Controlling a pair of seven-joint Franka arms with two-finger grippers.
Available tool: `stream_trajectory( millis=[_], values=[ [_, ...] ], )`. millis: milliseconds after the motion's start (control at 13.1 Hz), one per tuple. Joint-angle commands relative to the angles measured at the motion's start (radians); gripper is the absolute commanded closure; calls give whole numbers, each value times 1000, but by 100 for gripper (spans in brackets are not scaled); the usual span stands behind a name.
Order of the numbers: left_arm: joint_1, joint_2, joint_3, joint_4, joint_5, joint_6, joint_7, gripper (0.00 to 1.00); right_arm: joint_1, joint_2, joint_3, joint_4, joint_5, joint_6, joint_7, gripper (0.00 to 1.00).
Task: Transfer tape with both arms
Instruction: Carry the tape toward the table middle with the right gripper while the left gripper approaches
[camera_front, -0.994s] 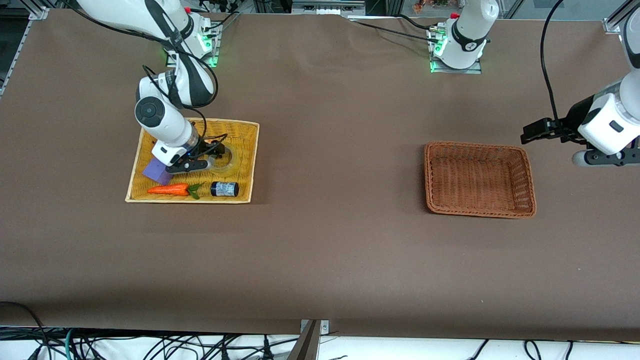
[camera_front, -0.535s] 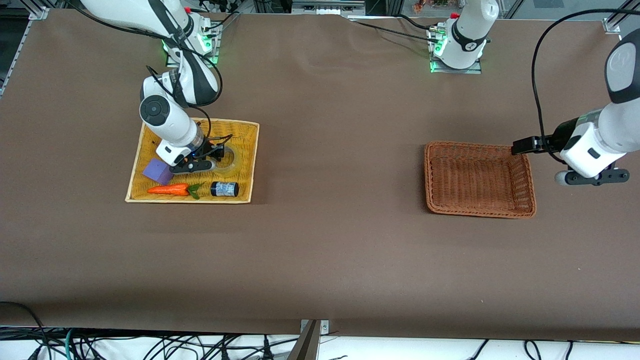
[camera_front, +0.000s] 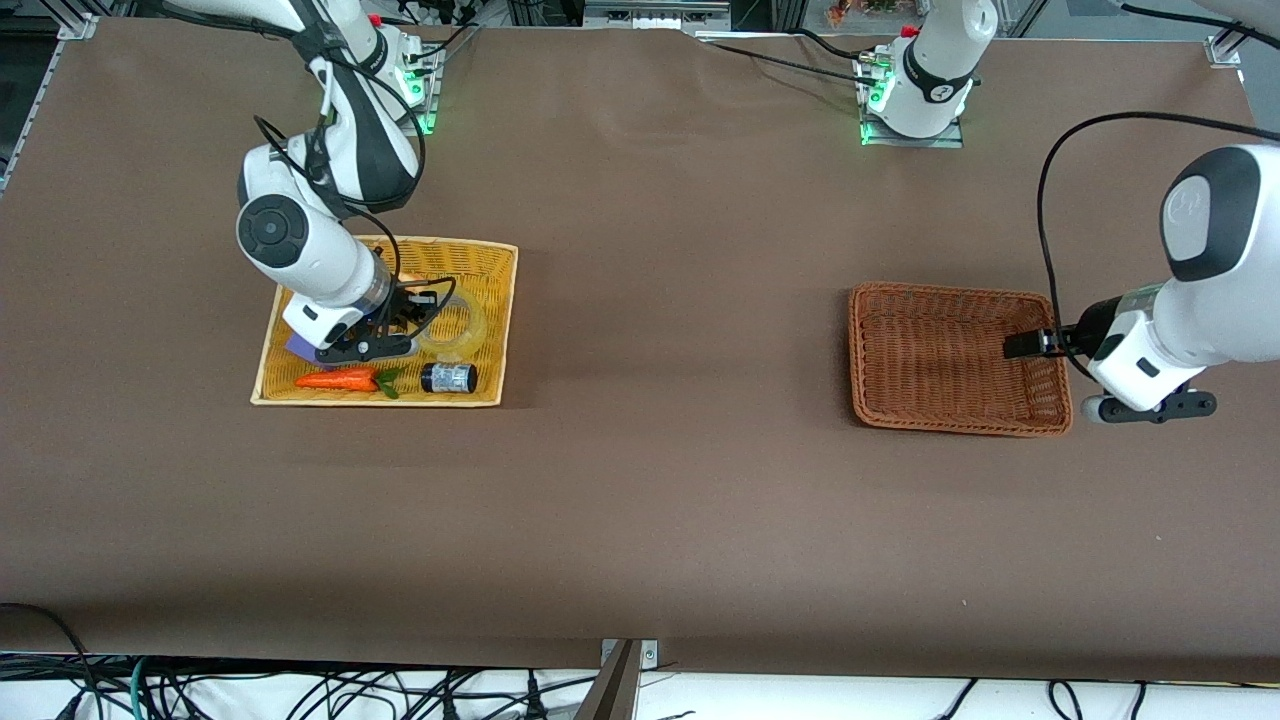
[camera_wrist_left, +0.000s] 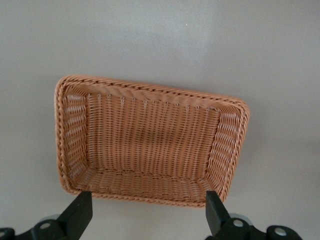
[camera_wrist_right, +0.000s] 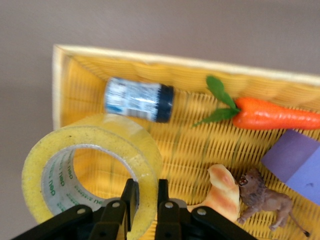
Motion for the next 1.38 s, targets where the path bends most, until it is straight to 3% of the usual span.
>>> stream_trajectory(
  millis=[0,306,535,765,918,1071,1224,1300],
  values=[
    [-8,36,3,20,-18,27,17,0,31,16,57,96,4,-62,97,100],
    [-26,78,-14,20,-24,62,4,0,244,152,59,249,2,-56,408,100],
    [-49,92,-19,20,-26,75,3,0,388,345,57,458,-43,-50,693,100],
    [-65,95,-52,10,-27,101,-22,0,510,549,57,660,-148,17,960,100],
    [-26,107,-132,-3,-20,142,-94,0,538,602,57,670,-159,113,1028,100],
    [49,118,-242,-47,-11,206,-135,0,538,610,57,669,-157,124,1032,100],
    [60,115,-270,-92,-11,254,-141,0,539,625,57,665,-157,133,1035,100],
    [60,115,-280,-96,-11,254,-154,0,539,627,57,662,-156,144,1035,83]
  ],
)
